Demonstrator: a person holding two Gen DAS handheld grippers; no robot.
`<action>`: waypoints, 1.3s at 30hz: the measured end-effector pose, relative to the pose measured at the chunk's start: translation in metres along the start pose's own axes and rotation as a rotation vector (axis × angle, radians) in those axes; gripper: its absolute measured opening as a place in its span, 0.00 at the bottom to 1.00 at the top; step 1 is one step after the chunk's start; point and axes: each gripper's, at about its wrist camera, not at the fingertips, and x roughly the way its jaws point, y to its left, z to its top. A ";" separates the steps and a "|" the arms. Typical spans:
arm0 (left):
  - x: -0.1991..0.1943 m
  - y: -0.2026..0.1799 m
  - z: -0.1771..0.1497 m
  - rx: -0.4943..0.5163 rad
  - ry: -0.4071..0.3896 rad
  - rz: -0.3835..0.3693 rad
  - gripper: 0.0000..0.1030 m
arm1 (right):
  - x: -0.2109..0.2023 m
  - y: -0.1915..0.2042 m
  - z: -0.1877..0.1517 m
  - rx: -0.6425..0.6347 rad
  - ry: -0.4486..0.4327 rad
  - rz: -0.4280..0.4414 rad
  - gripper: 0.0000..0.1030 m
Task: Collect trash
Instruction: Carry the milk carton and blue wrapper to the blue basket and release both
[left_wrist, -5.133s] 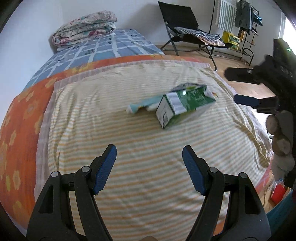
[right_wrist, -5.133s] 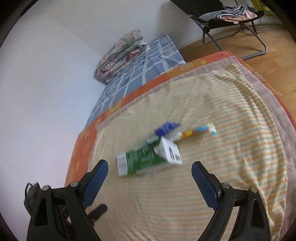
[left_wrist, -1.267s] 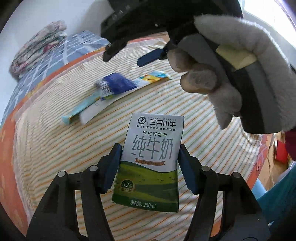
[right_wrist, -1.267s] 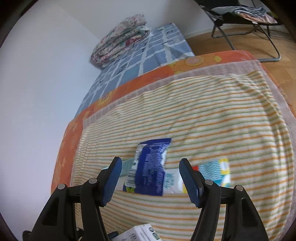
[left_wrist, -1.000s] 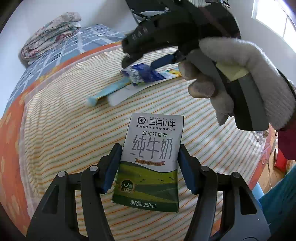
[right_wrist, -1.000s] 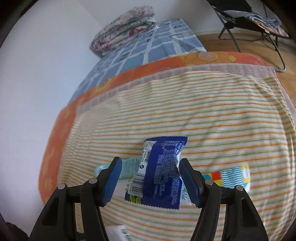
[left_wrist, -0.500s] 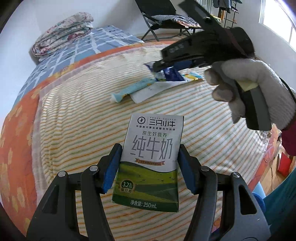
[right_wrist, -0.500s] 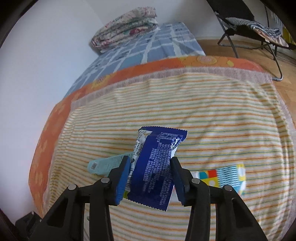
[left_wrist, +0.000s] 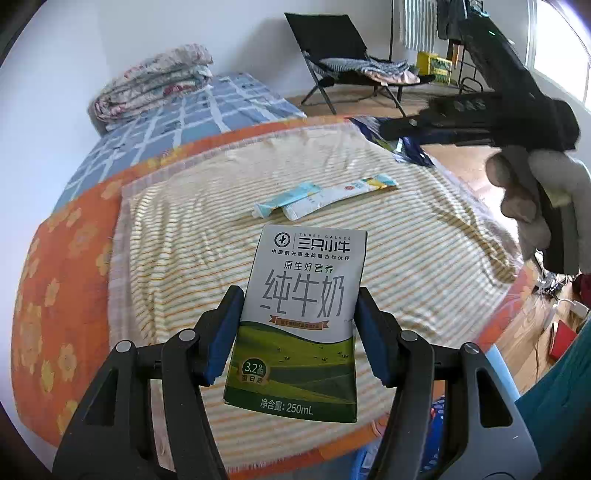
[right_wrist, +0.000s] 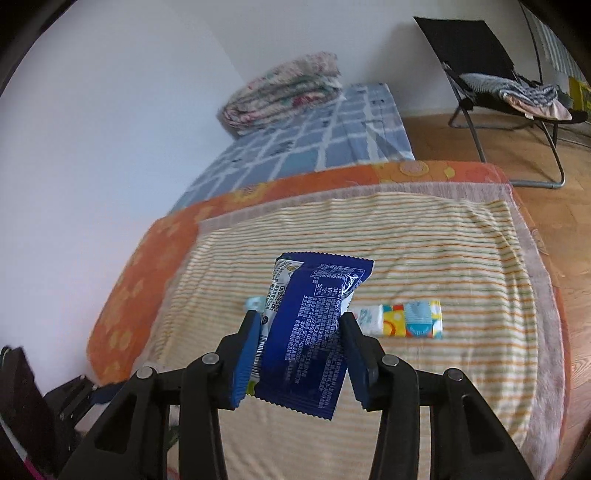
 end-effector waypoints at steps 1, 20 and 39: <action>-0.006 -0.002 -0.001 0.003 -0.008 0.005 0.60 | -0.008 0.003 -0.005 -0.009 -0.005 0.005 0.44; -0.080 -0.077 -0.070 0.091 -0.057 -0.028 0.60 | -0.114 0.042 -0.152 -0.132 0.032 0.058 0.44; -0.040 -0.126 -0.147 0.175 0.129 -0.082 0.61 | -0.106 0.035 -0.268 -0.166 0.204 0.031 0.44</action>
